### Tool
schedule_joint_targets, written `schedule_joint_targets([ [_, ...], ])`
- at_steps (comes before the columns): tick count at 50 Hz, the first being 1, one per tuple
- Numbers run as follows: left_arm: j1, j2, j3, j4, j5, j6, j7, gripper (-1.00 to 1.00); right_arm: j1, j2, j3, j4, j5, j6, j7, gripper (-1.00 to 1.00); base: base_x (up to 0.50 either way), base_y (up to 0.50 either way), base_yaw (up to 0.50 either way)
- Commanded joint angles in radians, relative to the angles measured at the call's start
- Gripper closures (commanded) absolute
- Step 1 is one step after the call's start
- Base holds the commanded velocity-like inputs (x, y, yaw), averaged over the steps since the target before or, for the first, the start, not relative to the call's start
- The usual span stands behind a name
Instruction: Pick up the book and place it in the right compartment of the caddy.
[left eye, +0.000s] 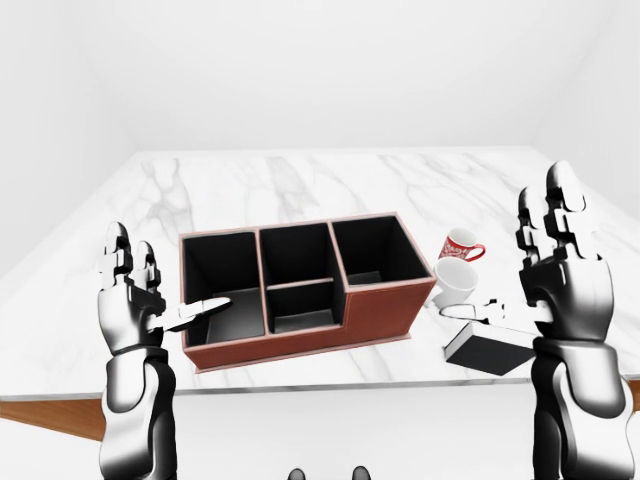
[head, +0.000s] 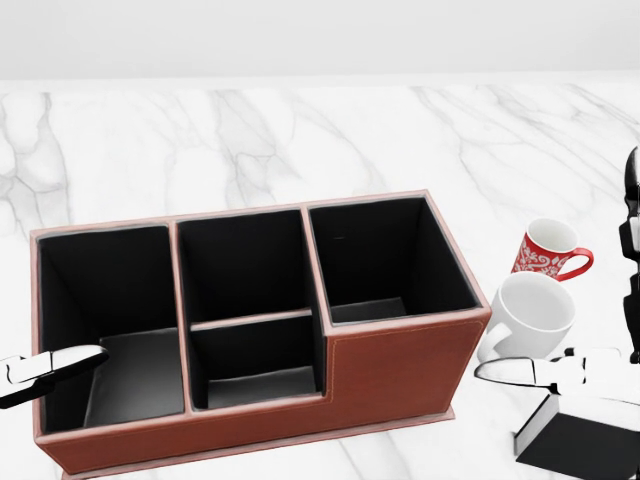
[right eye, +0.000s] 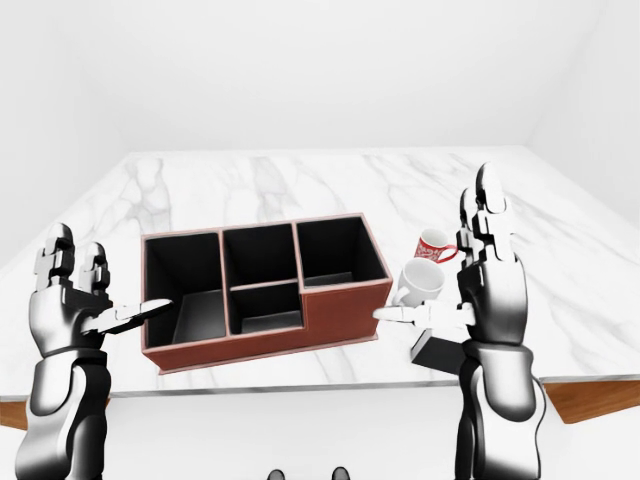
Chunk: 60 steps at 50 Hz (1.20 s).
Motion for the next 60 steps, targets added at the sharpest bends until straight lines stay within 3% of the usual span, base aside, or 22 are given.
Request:
schedule_joint_targets([
  [1, -0.004, -0.006, -0.008, 0.015, 0.003, 0.0, 0.007, -1.0, -0.007, -0.073, -0.042, -0.107, -0.21, 0.0, 0.169, -1.0, 0.0, 0.0, 0.0],
  [6, -0.004, -0.006, -0.011, 0.019, 0.005, 0.0, 0.006, -1.0, 0.04, -0.123, 0.007, -0.041, -0.566, 0.0, 0.351, -1.0, 0.0, 0.0, 0.0],
  [11, -0.003, -0.006, -0.011, 0.016, 0.007, 0.0, 0.005, -1.0, 0.011, -0.095, -0.083, -0.013, -0.67, 0.0, 0.447, -1.0, 0.0, 0.0, 0.0],
  [14, -0.004, -0.008, -0.015, 0.018, 0.01, 0.0, 0.008, -1.0, 0.007, -0.127, -0.106, -0.043, -0.773, 0.0, 0.543, -1.0, 0.0, 0.0, 0.0],
  [26, -0.004, -0.007, -0.014, 0.013, 0.008, 0.0, 0.007, -1.0, -0.007, -0.146, -0.175, 0.014, -1.017, 0.0, 0.543, -1.0, 0.0, 0.0, 0.0],
  [49, -0.006, -0.005, -0.013, 0.038, 0.004, 0.0, 0.004, -1.0, 0.03, -0.157, -0.202, 0.309, -1.019, 0.0, 0.543, -1.0, 0.0, 0.0, 0.0],
  [60, -0.002, -0.007, -0.015, 0.033, 0.005, 0.0, 0.003, -1.0, 0.0, -0.198, -0.143, 0.526, -0.976, 0.0, 0.408, -1.0, 0.0, 0.0, 0.0],
])
